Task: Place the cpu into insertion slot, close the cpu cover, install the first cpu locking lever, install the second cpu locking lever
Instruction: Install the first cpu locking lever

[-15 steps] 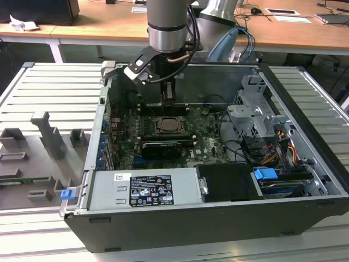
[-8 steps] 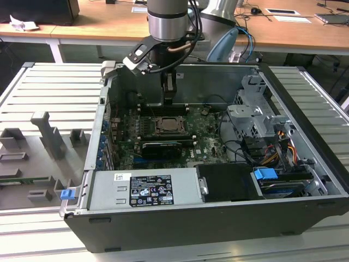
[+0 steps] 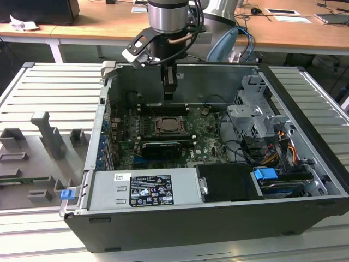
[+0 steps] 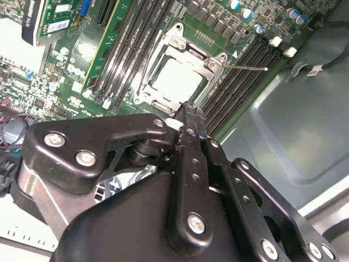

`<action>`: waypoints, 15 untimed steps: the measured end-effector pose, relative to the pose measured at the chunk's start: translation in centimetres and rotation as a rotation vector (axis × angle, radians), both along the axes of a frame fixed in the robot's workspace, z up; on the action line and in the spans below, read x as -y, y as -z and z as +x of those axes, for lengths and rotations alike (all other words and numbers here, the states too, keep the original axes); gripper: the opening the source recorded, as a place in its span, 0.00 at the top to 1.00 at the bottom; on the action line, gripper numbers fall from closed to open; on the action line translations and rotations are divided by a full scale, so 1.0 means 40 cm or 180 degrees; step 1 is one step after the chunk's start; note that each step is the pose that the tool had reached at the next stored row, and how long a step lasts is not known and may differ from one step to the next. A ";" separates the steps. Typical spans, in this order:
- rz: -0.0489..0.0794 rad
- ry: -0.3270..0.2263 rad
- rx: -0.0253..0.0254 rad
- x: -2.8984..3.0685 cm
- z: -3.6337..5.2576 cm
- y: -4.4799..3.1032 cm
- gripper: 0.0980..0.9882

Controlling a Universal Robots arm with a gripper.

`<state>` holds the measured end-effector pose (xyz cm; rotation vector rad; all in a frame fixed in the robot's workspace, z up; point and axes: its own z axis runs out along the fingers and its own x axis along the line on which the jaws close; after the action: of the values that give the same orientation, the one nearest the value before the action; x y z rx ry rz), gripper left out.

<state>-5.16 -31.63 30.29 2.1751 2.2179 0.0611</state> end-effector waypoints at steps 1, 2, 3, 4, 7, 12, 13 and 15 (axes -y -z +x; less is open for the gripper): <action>0.0000 0.0000 0.0000 0.000 0.000 -0.010 0.99; 0.0000 0.0000 0.0000 0.000 0.000 -0.016 0.99; 0.0000 0.0000 0.0000 0.000 0.000 -0.018 0.99; 0.0001 0.0000 0.0001 0.000 -0.001 -0.018 0.99; -0.0001 -0.0053 0.0000 0.000 -0.001 -0.018 0.99; -0.0001 -0.0194 0.0000 0.000 -0.001 -0.018 0.99; -0.0001 -0.0205 0.0000 0.000 -0.001 -0.018 0.99; -0.0001 -0.0238 0.0000 0.000 -0.001 -0.018 0.99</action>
<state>-5.22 -31.63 31.00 2.0914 2.2986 0.0630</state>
